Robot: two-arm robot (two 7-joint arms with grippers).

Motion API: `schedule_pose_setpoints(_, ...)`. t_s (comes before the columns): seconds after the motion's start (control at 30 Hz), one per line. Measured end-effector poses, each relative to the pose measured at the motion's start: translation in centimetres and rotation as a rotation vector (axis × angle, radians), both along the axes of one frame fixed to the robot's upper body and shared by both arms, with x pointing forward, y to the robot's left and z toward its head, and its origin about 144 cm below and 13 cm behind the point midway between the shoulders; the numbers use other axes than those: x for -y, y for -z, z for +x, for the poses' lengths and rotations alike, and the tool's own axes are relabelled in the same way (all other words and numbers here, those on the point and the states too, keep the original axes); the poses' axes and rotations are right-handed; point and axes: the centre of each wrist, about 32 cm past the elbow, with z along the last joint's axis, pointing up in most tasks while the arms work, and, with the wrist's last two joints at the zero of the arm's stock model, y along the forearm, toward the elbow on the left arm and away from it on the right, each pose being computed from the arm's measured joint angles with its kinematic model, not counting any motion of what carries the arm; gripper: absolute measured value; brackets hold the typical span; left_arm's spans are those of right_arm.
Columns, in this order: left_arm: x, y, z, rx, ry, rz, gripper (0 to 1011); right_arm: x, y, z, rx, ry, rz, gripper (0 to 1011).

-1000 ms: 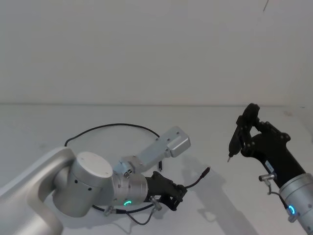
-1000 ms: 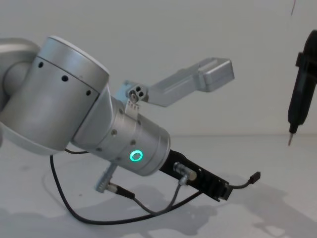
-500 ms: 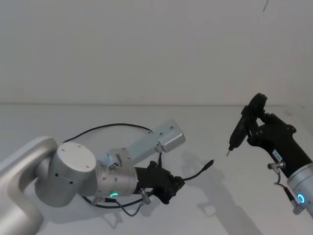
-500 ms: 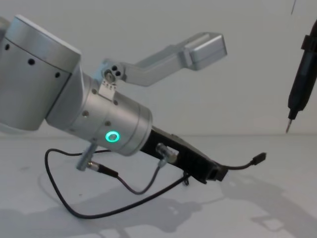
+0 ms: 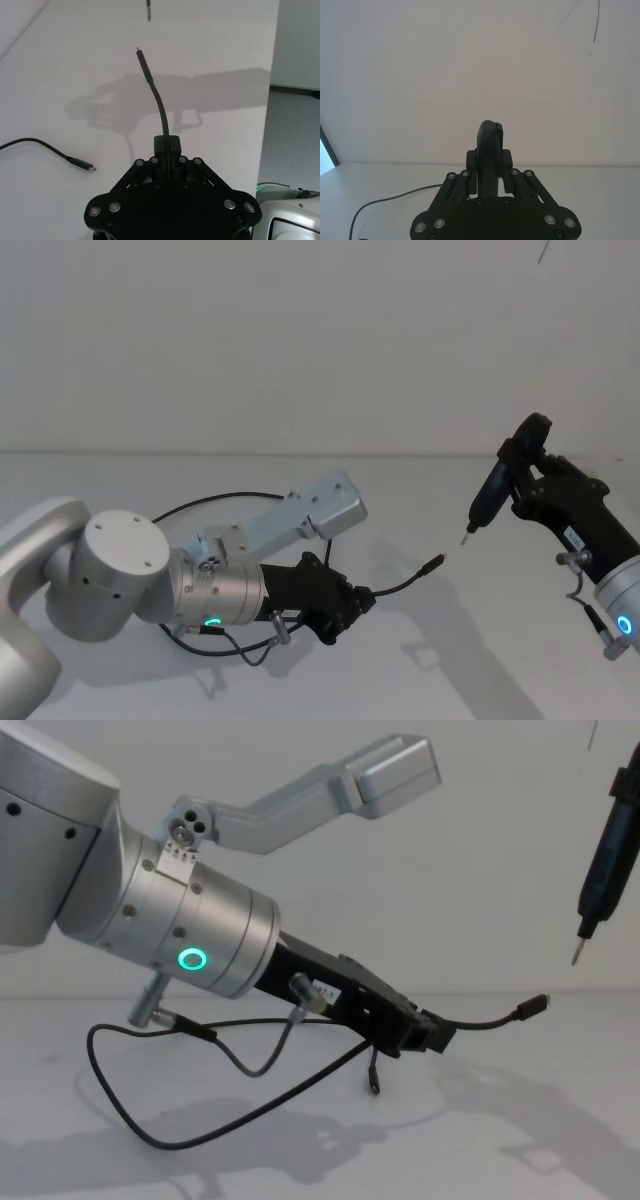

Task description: Pick up the data cable with the one hand.

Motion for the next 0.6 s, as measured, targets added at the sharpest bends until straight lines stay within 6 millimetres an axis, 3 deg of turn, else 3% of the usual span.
schedule_pose_setpoints(0.6, -0.62, -0.54, 0.13, 0.018, 0.032, -0.006, 40, 0.49, -0.27, 0.91, -0.021, -0.019, 0.02, 279)
